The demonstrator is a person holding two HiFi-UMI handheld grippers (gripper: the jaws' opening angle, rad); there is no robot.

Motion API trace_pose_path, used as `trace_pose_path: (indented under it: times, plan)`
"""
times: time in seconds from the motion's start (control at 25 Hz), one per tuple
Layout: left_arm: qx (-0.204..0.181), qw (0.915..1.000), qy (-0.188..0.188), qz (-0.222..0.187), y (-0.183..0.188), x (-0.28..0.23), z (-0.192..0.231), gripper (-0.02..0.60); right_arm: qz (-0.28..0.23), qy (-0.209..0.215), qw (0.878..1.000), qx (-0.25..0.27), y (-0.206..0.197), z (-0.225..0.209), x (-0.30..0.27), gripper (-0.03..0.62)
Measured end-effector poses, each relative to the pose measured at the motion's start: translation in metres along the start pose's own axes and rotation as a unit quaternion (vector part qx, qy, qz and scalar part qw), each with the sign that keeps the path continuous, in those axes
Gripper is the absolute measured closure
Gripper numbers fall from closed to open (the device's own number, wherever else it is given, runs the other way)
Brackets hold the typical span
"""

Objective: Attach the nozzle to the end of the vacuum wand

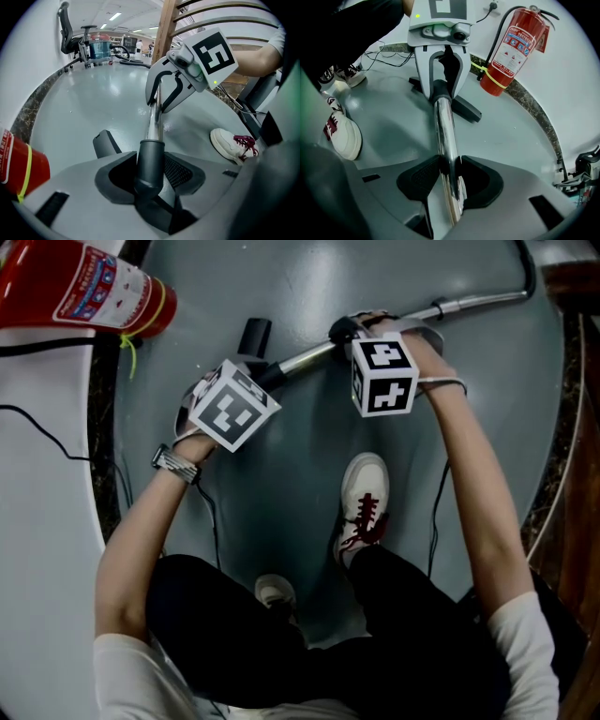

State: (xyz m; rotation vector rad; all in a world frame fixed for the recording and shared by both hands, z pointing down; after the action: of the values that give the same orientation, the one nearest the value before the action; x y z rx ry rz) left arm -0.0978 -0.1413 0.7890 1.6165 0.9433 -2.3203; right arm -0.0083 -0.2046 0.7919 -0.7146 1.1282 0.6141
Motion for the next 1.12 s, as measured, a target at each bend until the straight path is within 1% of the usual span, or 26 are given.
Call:
trace_pose_path:
  times: [0.36,0.52,0.6,0.88,1.12]
  plan:
    - [-0.023,0.9997,0.004,0.005,0.0,-0.004,-0.007,0.403,0.003,-0.002,1.0,0.011,0.001,0.003,-0.001,0.437]
    - [-0.044,0.9983,0.02,0.032,-0.001,-0.007,-0.012,0.407,0.009,-0.001,1.0,0.016,-0.001,0.006,-0.001,0.437]
    - [-0.049,0.9977,0.022,0.041,-0.004,-0.008,-0.012,0.407,0.011,0.0,1.0,0.02,0.0,0.007,-0.002,0.439]
    - [-0.057,0.9979,0.019,0.026,-0.001,-0.006,-0.011,0.408,0.002,-0.011,1.0,0.019,0.004,0.004,-0.002,0.439]
    - [-0.074,0.9969,0.014,0.022,-0.003,-0.009,-0.016,0.41,0.0,-0.005,1.0,0.023,0.005,0.009,-0.004,0.439]
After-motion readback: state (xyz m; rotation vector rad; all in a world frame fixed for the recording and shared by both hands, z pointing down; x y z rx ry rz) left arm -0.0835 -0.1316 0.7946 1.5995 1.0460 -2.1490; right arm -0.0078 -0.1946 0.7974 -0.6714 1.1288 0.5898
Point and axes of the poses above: the fingertips, and each gripper's own axes: x backward along the fingers, z to its left, y out of its top, the point moved 2 cm from there along x, backward along the fingers, and after that the axes turned 10 degrees about x, right-handed, at the moved point
